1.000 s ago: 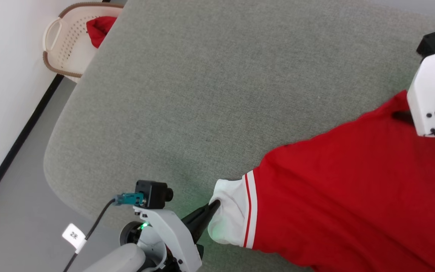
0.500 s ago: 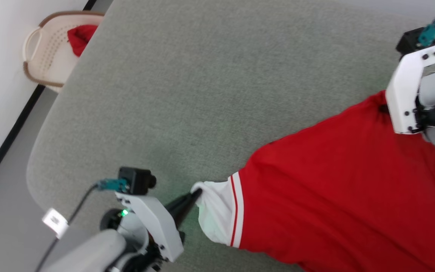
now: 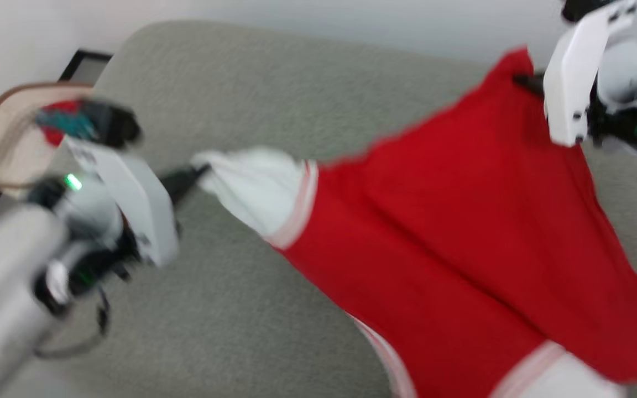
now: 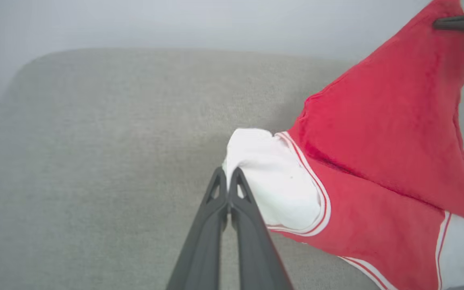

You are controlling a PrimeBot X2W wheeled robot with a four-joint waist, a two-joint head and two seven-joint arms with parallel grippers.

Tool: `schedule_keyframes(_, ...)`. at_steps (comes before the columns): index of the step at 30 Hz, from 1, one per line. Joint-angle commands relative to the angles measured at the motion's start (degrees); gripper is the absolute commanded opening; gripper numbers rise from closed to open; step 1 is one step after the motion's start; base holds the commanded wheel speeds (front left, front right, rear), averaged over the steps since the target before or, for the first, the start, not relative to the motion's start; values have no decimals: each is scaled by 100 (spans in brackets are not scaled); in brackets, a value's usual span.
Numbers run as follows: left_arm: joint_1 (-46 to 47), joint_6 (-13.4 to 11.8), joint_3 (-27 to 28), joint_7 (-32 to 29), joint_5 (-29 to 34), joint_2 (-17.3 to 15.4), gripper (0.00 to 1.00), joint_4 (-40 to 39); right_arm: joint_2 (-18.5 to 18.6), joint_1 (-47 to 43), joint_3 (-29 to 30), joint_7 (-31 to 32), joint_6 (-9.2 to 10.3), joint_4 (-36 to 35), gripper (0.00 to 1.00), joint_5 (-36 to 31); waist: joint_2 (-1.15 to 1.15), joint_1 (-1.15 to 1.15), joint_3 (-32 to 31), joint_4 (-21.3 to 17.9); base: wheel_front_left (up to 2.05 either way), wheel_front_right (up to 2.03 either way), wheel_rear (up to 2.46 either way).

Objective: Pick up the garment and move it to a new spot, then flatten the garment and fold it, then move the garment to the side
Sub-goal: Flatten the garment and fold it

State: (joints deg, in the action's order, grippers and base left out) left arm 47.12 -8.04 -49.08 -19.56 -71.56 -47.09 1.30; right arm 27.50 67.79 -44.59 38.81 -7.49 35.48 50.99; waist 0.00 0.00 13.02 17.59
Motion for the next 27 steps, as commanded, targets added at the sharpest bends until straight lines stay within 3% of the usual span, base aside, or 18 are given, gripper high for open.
schedule_keyframes(1,240,53,55,-141,48,-85,0,121,-9,87,34,-157,0,-24,0,12,0,0,-467,-496,0,0,0)
schedule_keyframes(7,1314,333,137,-713,273,-116,0,910,-126,511,215,-919,0,151,0,-306,0,0,-777,-929,0,0,0)
schedule_keyframes(13,2330,665,181,-824,625,121,0,2040,-348,886,404,-1579,0,568,0,-746,0,0,-997,-1335,0,0,0)
schedule_keyframes(19,3314,867,334,-502,894,544,0,3063,-618,1186,691,-2253,0,1080,0,-1108,0,0,-1119,-1634,0,0,0)
schedule_keyframes(27,4358,1178,336,-31,1242,1068,0,4291,-968,1570,810,-2521,1,1481,0,-1281,0,0,-1023,-1935,0,0,0)
